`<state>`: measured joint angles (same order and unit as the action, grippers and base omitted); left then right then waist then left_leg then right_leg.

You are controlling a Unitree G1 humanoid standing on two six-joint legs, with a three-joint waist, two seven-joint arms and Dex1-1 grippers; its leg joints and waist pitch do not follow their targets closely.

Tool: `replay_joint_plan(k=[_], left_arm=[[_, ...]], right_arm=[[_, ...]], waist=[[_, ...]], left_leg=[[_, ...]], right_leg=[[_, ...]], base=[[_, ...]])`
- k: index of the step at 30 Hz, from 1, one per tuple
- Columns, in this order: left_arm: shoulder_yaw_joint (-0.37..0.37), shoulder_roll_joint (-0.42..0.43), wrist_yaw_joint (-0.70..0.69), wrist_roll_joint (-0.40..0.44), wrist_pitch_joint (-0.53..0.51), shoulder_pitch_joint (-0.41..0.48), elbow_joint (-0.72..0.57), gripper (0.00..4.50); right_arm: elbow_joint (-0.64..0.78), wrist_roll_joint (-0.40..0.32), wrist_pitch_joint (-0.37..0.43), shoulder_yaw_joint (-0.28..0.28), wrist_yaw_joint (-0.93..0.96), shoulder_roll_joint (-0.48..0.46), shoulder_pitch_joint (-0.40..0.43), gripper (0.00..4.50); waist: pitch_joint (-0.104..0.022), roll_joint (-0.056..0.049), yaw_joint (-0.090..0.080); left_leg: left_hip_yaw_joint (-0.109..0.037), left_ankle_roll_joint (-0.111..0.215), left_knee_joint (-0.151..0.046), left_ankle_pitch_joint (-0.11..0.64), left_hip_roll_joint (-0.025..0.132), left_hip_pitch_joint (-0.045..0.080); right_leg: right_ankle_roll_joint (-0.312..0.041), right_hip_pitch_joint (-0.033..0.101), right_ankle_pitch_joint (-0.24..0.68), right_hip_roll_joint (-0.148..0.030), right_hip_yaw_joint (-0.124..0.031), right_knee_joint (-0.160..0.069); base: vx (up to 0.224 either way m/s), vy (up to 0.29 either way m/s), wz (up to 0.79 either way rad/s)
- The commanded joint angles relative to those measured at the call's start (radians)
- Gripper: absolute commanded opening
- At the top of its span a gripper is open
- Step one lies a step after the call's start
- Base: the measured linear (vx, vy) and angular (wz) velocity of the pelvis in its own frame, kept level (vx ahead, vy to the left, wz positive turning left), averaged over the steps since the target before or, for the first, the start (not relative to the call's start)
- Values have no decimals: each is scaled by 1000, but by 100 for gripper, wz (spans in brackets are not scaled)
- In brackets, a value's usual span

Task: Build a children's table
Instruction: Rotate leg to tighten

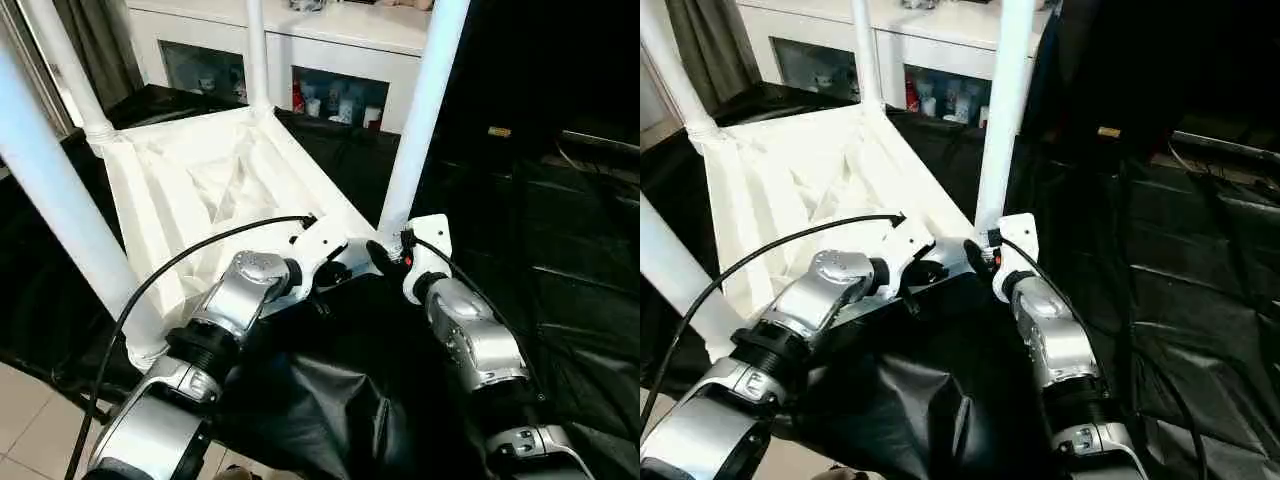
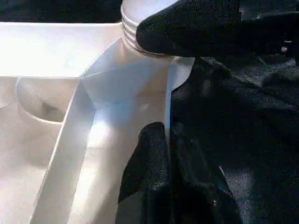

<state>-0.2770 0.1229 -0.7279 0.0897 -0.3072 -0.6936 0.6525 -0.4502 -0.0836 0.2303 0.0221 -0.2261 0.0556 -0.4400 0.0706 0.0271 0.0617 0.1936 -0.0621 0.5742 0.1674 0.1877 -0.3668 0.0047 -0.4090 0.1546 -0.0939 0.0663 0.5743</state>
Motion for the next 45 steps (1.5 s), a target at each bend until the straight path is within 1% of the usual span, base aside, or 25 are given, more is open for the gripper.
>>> replay_joint_plan(k=[1,4,5,7,8,9,12,14,15,16,18,19,22,23,24,25,28,29,31,35,37,40,41,42,45], left_arm=[[1,-21,47,-1,16,-9,37,0],[-6,-3,-13,-13,34,3,16,0],[-11,6,-36,-13,46,8,7,0],[-24,26,-88,-17,71,23,-21,0],[-34,49,-141,-26,105,42,-53,0],[-40,65,-176,-33,128,54,-75,0],[-58,129,-312,-74,148,103,-168,0],[-61,154,-367,-99,140,124,-208,0],[-61,164,-392,-112,132,133,-226,0],[-66,208,-453,-131,121,157,-273,0],[-64,240,-490,-144,118,173,-307,0],[-62,251,-505,-153,109,179,-322,0],[-53,272,-531,-162,99,193,-350,0],[-50,275,-534,-163,99,195,-354,0],[-48,280,-538,-164,97,198,-359,0],[-47,282,-539,-165,96,199,-361,0],[-46,289,-542,-168,91,203,-370,0],[-46,291,-542,-169,90,203,-371,0],[-47,296,-544,-173,82,208,-383,0],[-47,298,-544,-173,77,212,-389,0],[-47,297,-544,-171,75,214,-390,0],[-47,297,-544,-171,73,215,-388,0],[-48,298,-543,-171,73,215,-388,0],[-48,300,-541,-172,72,215,-390,0],[-48,300,-538,-171,66,216,-393,0]], right_arm=[[-4,3,-14,66,-53,-29,10,334],[16,-13,-36,54,-95,-1,4,362],[21,-17,-44,52,-117,9,2,372],[40,-29,-45,51,-172,35,1,378],[69,-40,-40,62,-242,74,7,378],[90,-47,-36,69,-288,101,11,400],[164,-73,0,102,-460,208,34,421],[192,-82,18,115,-522,249,46,430],[204,-86,26,121,-549,267,52,441],[254,-97,52,146,-650,339,76,441],[295,-117,78,165,-733,394,96,441],[308,-121,84,173,-759,414,103,441],[333,-127,99,194,-809,451,116,441],[337,-126,100,198,-817,457,118,441],[343,-128,105,202,-824,460,121,441],[342,-129,107,201,-822,458,121,441],[341,-135,112,197,-819,451,118,441],[342,-137,114,198,-819,451,118,441],[349,-149,126,196,-826,447,114,417],[356,-155,134,193,-836,443,115,403],[359,-156,136,193,-839,443,119,373],[362,-157,139,194,-843,444,123,364],[364,-158,142,195,-843,444,124,355],[366,-161,145,196,-843,445,125,329],[371,-164,151,200,-844,443,128,312]], waist=[[-56,10,1],[-57,14,2],[-58,11,4],[-59,12,4],[-60,13,7],[-60,14,5],[-61,14,13],[-63,9,25],[-62,10,28],[-63,12,36],[-65,15,38],[-69,13,42],[-73,15,42],[-71,16,44],[-69,22,44],[-68,18,46],[-65,19,46],[-63,18,46],[-63,17,45],[-64,19,44],[-65,19,44],[-65,20,45],[-64,19,45],[-64,19,45],[-64,19,45]], left_leg=[[-27,8,-77,388,32,17],[-27,16,-77,375,33,14],[-27,17,-78,364,34,13],[-27,21,-78,351,35,9],[-29,26,-79,337,38,5],[-27,31,-80,329,39,1],[-17,53,-74,292,41,9],[-14,58,-72,263,46,16],[-10,61,-71,256,46,18],[-7,62,-69,251,48,21],[-8,73,-68,217,48,13],[-7,84,-63,181,47,12],[-5,110,-55,113,44,7],[-4,115,-53,114,43,5],[-3,116,-53,122,43,5],[-5,108,-55,137,44,5],[-6,85,-58,167,45,7],[-8,69,-61,189,46,8],[-9,58,-62,205,46,10],[-9,56,-61,193,45,8],[-9,59,-60,180,44,7],[-8,67,-58,165,43,7],[-8,67,-58,169,43,7],[-8,67,-58,173,43,7],[-9,65,-59,174,44,9]], right_leg=[[-92,24,550,-57,-32,-98],[-89,28,559,-60,-31,-97],[-94,28,542,-60,-33,-94],[-103,31,517,-60,-34,-91],[-109,37,488,-62,-35,-86],[-112,39,469,-59,-36,-82],[-143,34,404,-58,-43,-73],[-168,31,350,-57,-45,-66],[-177,29,330,-54,-47,-64],[-193,28,298,-52,-48,-60],[-208,38,244,-50,-49,-46],[-222,39,190,-51,-48,-38],[-251,43,90,-49,-47,-24],[-254,43,93,-51,-48,-25],[-252,42,106,-51,-48,-26],[-244,43,150,-54,-47,-29],[-226,41,218,-54,-47,-36],[-214,40,255,-54,-47,-39],[-205,39,274,-54,-48,-41],[-203,40,250,-52,-48,-38],[-205,41,237,-52,-48,-36],[-212,42,213,-52,-48,-33],[-212,40,219,-52,-48,-35],[-212,41,225,-52,-48,-35],[-211,40,225,-51,-47,-35]], base=[[0,0,0],[0,0,0],[0,0,0],[0,0,0],[0,0,0],[0,0,0],[0,0,0],[0,0,0],[0,0,0],[51,-10,12],[57,0,8],[57,9,2],[0,0,0],[0,0,0],[0,0,0],[0,0,0],[0,0,0],[0,0,0],[0,0,0],[0,0,0],[0,0,0],[0,0,0],[0,0,0],[0,0,0],[0,0,0]])
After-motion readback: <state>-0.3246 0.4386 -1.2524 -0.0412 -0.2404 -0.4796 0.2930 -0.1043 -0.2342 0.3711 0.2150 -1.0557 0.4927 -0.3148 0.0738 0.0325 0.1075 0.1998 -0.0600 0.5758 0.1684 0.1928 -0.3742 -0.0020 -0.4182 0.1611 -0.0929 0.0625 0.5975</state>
